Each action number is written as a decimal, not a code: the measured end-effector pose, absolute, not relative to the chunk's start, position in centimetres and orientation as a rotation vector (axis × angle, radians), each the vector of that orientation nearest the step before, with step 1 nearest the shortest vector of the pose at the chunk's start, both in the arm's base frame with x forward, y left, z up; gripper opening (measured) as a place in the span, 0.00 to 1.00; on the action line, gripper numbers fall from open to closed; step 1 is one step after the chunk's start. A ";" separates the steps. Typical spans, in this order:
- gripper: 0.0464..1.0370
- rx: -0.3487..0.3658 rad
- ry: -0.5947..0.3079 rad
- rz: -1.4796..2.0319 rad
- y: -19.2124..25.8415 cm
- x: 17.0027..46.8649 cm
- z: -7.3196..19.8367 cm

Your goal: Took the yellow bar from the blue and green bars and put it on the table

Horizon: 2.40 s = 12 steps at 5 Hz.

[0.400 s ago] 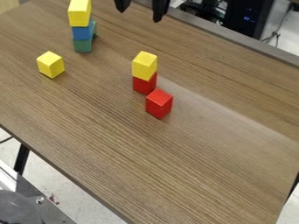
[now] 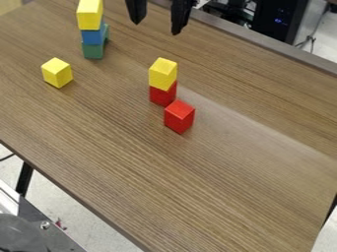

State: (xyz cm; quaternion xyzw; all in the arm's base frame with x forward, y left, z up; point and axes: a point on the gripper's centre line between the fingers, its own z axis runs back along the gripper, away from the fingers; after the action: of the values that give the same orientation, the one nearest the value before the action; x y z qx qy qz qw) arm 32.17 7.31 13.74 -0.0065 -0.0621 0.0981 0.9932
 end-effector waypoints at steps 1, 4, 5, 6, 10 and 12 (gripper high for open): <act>0.96 -0.007 -0.138 0.234 8.7 32.2 14.3; 0.96 0.002 -0.218 0.400 13.1 32.1 14.8; 0.96 0.015 -0.219 0.440 15.0 32.3 14.2; 0.96 0.007 -0.226 0.470 16.7 32.6 14.0; 0.96 0.023 -0.203 0.491 20.4 33.5 13.4; 0.96 0.013 -0.175 0.488 21.0 33.7 12.2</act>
State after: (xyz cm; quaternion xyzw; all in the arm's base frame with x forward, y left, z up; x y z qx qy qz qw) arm 33.71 21.03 12.20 0.0062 -0.0863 0.2415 0.9665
